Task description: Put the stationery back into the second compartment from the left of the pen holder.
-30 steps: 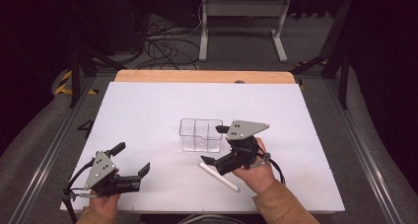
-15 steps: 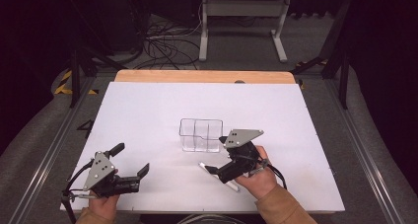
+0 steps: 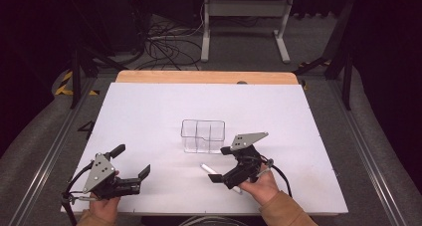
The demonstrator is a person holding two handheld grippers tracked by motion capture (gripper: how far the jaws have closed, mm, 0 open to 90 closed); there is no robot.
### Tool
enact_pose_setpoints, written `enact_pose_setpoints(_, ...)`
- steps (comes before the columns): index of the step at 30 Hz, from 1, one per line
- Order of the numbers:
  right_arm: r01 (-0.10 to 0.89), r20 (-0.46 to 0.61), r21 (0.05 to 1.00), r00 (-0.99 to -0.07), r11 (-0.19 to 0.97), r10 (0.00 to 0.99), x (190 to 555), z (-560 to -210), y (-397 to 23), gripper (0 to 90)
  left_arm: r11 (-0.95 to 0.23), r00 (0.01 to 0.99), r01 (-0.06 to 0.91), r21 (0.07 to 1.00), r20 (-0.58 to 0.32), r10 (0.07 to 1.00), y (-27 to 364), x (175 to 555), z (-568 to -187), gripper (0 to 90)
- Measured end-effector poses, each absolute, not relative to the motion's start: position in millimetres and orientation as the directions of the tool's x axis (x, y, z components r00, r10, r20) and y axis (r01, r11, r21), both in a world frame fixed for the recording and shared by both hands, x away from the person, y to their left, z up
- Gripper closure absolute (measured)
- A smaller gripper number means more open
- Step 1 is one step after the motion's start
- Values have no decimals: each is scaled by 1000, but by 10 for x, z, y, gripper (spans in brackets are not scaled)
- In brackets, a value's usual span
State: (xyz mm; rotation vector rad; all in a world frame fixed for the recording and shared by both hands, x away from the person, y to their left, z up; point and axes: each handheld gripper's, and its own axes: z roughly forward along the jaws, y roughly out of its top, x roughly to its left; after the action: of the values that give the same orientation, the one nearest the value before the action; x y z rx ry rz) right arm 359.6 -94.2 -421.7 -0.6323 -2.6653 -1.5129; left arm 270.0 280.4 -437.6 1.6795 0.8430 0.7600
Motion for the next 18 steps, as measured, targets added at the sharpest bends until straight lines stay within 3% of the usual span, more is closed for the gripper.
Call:
enact_pose_setpoints(10, 323, 94, 786, -906, 528, 413, 3530, -4263, -838, 33, -189, 547, 160, 969, 72, 834, 2807, 2698, -4379, 11)
enact_pose_setpoints(18, 330, -36, 711, -865, 621, 501, 3491, -4311, -655, 173, -193, 549, 165, 967, 72, 833, 2800, 2699, -4383, 11)
